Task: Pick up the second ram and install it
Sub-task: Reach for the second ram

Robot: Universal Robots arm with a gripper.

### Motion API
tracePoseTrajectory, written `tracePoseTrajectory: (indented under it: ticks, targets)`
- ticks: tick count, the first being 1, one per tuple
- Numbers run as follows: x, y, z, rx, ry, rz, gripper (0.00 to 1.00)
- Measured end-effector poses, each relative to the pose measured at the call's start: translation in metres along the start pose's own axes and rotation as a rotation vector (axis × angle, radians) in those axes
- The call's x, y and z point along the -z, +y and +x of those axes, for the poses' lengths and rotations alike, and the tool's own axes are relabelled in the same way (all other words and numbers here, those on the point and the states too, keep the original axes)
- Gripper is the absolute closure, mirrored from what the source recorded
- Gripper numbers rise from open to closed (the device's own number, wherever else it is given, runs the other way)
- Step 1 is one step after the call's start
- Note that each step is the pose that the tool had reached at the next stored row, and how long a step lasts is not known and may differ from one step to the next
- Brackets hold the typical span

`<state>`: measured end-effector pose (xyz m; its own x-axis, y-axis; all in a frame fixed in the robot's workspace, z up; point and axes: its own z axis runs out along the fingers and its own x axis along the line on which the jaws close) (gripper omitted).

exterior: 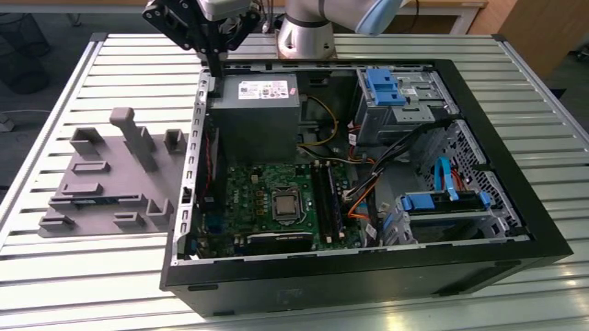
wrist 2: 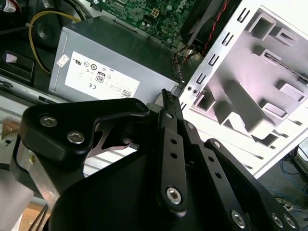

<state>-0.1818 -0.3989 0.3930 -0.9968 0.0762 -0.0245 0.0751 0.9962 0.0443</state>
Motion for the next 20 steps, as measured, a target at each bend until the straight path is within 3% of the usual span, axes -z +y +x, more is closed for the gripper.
tracePoseTrajectory:
  ticks: [14,20]
  targets:
    - [0.0001,-0.0011,0.0103,0.000,0.0000,-0.0001,0.89]
    - [0.0001,-0.0012,0.0114,0.000,0.0000,0.0000,0.89]
